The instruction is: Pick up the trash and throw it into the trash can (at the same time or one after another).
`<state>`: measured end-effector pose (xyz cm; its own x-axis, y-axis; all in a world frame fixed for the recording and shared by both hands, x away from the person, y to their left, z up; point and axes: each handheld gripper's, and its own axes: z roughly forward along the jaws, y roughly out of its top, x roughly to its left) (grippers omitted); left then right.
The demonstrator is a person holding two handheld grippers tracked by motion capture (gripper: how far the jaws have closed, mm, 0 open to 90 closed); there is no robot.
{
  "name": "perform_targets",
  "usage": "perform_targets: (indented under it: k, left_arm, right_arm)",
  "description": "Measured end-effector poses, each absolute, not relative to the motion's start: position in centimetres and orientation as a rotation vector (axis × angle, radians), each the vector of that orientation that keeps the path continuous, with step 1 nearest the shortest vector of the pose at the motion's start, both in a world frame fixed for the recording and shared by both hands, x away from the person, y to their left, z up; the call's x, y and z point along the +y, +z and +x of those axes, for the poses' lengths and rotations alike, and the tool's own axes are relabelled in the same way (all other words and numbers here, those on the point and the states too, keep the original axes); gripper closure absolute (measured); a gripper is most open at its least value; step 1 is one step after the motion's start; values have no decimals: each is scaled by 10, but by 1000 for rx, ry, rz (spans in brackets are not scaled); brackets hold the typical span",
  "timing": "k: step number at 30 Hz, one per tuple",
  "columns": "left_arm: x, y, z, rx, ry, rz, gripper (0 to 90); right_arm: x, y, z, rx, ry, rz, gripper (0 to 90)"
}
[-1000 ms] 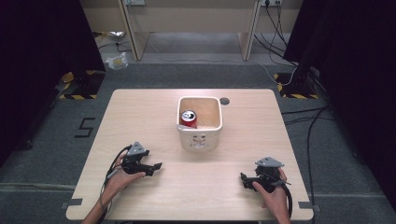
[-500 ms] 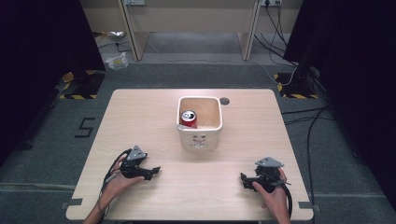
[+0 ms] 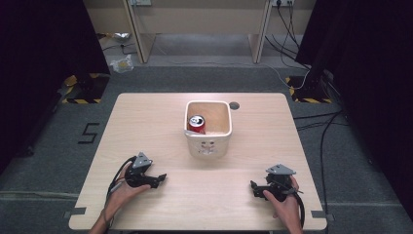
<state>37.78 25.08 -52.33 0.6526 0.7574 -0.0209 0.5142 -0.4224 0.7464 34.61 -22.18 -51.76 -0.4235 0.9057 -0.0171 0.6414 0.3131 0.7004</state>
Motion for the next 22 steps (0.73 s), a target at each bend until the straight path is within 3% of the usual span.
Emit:
perform_targets:
  k: [22]
  left_arm:
    - [251, -523, 378, 995, 417, 2115, 153]
  right_arm:
    - [-222, -518, 346, 2178, 877, 1374, 16]
